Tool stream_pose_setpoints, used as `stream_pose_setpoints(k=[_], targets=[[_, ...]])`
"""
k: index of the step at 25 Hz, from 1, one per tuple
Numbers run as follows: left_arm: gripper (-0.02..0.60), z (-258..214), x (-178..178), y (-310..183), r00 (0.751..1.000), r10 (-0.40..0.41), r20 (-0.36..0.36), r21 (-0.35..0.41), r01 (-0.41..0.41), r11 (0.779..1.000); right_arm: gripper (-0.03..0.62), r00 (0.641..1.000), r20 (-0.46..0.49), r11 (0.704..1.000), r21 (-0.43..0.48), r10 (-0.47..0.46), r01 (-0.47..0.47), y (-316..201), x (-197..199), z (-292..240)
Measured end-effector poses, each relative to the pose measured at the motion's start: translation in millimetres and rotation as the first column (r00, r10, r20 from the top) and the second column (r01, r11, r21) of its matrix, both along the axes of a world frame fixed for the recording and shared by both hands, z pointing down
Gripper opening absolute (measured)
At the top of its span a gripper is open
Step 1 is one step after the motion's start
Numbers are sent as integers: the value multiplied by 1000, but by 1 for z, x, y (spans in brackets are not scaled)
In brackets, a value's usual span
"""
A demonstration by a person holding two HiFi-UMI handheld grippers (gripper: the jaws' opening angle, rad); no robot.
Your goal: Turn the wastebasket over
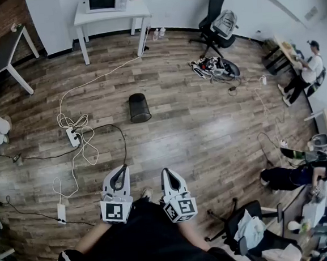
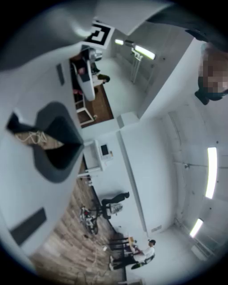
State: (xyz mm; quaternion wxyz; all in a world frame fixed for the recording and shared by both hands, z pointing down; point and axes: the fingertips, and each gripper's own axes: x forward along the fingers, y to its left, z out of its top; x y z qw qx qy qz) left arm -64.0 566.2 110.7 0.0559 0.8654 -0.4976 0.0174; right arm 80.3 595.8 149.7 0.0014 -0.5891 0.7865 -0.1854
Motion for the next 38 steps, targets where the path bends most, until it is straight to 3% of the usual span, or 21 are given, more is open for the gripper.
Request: stream_pose_setpoints(k=[17,38], targets=[[34,3,14,13,1000,-8,-1,-2,8,1000,31,1000,25,1000,6,-13,13,14,11,-2],[34,24,70,41,996,-64,54,-31,66,997,32,996,29,996,-15,-83,84,29,73,29]])
